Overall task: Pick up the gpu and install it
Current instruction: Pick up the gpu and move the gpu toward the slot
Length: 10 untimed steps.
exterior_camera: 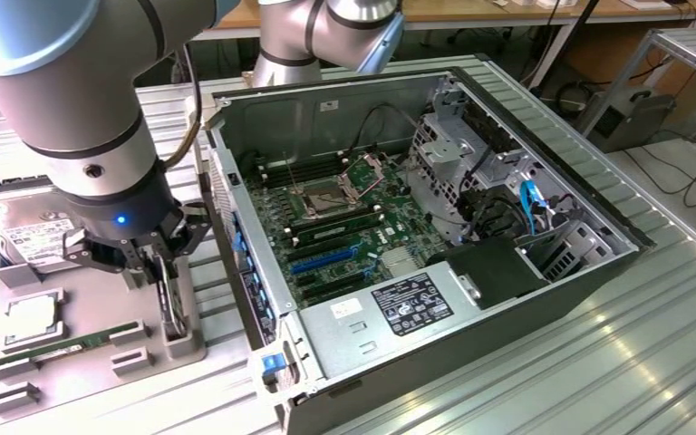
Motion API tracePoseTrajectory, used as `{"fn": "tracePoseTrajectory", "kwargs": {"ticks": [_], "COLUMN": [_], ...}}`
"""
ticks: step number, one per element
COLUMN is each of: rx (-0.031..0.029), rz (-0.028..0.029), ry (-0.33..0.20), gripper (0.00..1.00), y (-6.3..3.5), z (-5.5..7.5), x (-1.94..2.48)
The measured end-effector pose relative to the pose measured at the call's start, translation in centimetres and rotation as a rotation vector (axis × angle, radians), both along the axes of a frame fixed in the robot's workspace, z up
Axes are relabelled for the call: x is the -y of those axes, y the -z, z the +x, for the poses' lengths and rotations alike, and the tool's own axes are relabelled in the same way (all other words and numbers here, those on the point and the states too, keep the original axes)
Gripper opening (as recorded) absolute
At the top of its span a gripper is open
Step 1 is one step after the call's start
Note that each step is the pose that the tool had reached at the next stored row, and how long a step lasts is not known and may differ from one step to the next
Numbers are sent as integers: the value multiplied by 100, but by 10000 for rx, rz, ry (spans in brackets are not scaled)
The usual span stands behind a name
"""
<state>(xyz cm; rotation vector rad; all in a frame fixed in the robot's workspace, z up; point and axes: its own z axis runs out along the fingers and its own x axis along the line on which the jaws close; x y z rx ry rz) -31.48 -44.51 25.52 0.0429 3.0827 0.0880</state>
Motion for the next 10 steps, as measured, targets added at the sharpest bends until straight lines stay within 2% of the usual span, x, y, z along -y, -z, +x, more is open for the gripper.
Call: {"fn": "tracePoseTrajectory", "kwargs": {"ticks": [5,10], "rx": [-71,-142], "rz": [5,7], "ry": [-33,-34], "gripper": [26,26], "y": [-165,-392], "z": [27,54], "x": [11,18]}}
